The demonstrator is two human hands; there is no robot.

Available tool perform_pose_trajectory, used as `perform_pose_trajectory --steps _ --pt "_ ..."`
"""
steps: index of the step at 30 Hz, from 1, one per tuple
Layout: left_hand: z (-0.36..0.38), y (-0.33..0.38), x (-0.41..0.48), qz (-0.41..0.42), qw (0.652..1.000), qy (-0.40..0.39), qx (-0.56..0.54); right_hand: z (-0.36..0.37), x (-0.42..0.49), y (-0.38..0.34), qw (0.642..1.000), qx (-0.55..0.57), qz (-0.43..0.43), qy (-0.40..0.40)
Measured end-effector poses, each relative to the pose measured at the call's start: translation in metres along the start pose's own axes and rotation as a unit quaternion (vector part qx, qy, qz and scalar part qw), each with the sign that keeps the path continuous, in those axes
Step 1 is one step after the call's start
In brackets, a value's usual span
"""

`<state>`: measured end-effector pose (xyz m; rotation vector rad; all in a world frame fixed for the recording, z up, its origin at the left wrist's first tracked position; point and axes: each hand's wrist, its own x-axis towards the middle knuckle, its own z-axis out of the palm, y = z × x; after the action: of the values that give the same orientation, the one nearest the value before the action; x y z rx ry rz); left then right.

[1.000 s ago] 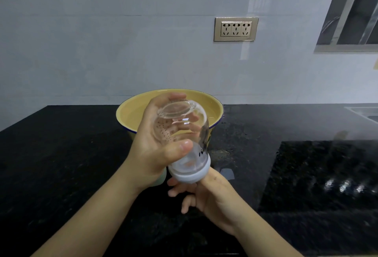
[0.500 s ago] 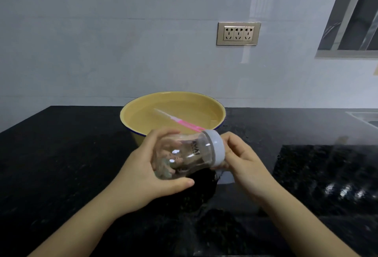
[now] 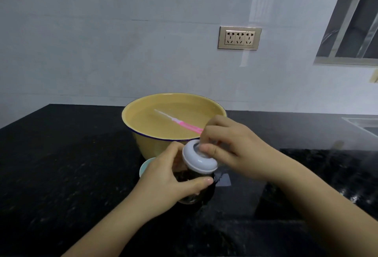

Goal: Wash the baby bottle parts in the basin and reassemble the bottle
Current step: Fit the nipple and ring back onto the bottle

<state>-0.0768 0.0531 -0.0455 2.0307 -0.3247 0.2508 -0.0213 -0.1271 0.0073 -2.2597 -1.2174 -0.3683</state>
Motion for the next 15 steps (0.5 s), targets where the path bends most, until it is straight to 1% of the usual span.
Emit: perform_pose_trajectory --steps 2,4,7,10,15 --pt "0.004 0.003 0.003 0.018 0.999 0.021 0.018 -0.001 0.002 -0.003 0.995 -0.089 -0.044 0.005" --pt "0.009 0.004 0.005 0.022 0.999 0.028 0.023 0.000 0.007 -0.006 0.982 -0.166 -0.085 0.013" --pt "0.017 -0.002 0.007 0.010 0.999 0.019 0.025 0.004 0.010 -0.005 0.966 -0.218 -0.136 0.011" --pt "0.021 -0.007 0.007 0.003 0.999 0.029 0.018 0.006 0.008 -0.005 0.963 -0.226 -0.144 0.005" --pt "0.023 -0.010 0.008 0.006 0.999 0.034 0.021 -0.001 0.008 -0.010 0.983 -0.163 -0.082 0.025"
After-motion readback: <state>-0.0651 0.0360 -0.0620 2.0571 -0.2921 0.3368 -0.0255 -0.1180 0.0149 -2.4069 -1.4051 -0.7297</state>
